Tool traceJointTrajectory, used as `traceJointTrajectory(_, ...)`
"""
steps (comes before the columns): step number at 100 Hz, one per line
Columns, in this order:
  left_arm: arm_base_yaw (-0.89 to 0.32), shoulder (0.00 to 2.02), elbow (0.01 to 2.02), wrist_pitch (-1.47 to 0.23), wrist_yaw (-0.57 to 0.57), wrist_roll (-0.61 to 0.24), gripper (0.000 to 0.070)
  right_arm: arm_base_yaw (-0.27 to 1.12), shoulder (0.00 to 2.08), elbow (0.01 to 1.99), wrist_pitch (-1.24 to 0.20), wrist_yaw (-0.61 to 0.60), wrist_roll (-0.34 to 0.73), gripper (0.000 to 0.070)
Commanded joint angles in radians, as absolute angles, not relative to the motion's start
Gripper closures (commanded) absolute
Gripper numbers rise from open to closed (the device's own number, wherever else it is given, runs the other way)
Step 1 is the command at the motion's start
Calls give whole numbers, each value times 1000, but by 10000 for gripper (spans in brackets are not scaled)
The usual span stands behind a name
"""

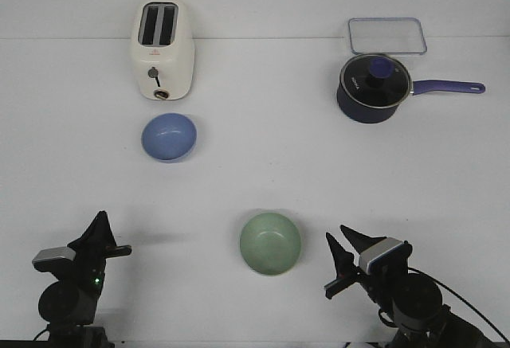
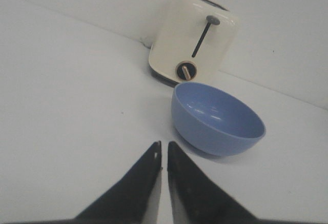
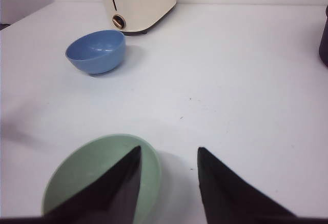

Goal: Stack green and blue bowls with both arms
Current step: 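Reach the left gripper forward and grip the light blue bowl's rim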

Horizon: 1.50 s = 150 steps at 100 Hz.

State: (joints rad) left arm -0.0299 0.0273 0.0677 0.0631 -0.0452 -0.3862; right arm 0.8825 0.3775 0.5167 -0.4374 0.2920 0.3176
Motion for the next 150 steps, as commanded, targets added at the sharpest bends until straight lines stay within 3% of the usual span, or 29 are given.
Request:
traceJointTrajectory(1, -30, 73, 171, 76, -40, -438, 688, 892, 381, 521, -431, 296, 307, 475)
traceJointTrajectory(11, -30, 225, 346, 8, -40, -411, 688, 892, 381, 521, -432, 295, 307, 475)
traceJointTrajectory(21, -30, 441, 544, -112, -28, -311, 668, 892, 381, 521, -431, 293, 309, 475)
traceJointTrajectory(25, -30, 531, 619, -160, -24, -282, 588, 892, 381, 521, -429, 289, 309, 475)
traceJointTrajectory(33, -29, 706, 751, -240, -25, -267, 348, 892, 381, 521, -428, 289, 309, 475)
traceJointTrajectory(39, -29, 828, 833, -273, -25, -256, 271, 892, 381, 521, -428, 289, 309, 475)
traceJointTrajectory(83, -29, 1599, 1272, -325, 62, -259, 274, 892, 381, 521, -430, 290, 317, 475)
traceJointTrajectory(115, -41, 1838, 1396, -361, 88, -270, 291, 892, 381, 521, -430, 310, 317, 475)
traceJointTrajectory(128, -46, 1872, 1396, -362, 88, -270, 448, 892, 381, 521, -428, 319, 317, 475)
traceJointTrajectory(133, -46, 1875, 1396, -365, 88, -270, 551, 892, 381, 521, -428, 319, 317, 475)
traceJointTrajectory(138, -49, 1874, 1396, -365, 88, -265, 695, 892, 381, 521, -428, 319, 317, 475)
traceJointTrajectory(150, -62, 1857, 1396, -369, 89, -223, 689, 892, 381, 521, -429, 319, 317, 475)
